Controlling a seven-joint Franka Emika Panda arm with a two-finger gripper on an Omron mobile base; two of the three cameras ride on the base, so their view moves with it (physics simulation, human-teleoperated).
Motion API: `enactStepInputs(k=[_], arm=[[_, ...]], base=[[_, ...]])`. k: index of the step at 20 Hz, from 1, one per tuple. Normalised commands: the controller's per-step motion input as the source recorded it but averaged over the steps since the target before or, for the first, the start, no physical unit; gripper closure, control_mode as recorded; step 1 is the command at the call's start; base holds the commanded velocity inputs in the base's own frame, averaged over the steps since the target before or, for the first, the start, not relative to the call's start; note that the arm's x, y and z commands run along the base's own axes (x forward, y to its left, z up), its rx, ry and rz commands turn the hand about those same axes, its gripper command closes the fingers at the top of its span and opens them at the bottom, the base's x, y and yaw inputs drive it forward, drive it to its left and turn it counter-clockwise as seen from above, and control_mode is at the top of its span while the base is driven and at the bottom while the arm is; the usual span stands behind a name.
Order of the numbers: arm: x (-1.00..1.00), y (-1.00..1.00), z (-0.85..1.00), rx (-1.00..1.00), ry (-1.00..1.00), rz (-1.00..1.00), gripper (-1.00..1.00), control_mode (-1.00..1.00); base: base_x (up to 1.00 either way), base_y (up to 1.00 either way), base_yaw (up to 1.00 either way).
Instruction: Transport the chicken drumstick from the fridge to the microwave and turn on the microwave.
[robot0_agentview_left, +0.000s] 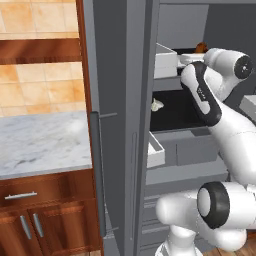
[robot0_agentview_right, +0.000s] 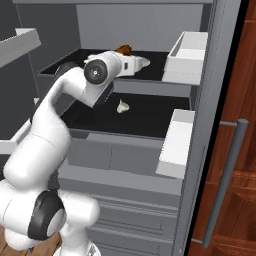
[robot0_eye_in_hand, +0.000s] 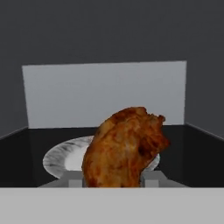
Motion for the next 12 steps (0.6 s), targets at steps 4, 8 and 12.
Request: enactStepInputs(k=[4,8,12], arm=[[-1.00,0.00,0.00,0.10,0.00,-0.15,1.00,-1.00],[-1.00,0.00,-0.14,0.05,0.01,-0.09,1.00,-1.00],[-1.00,0.00,-0.39,0.02,0.10,-0.02,1.00,-1.00]], base=[[0.00,0.00,0.00],[0.00,0.00,0.00],[0.00,0.00,0.00]])
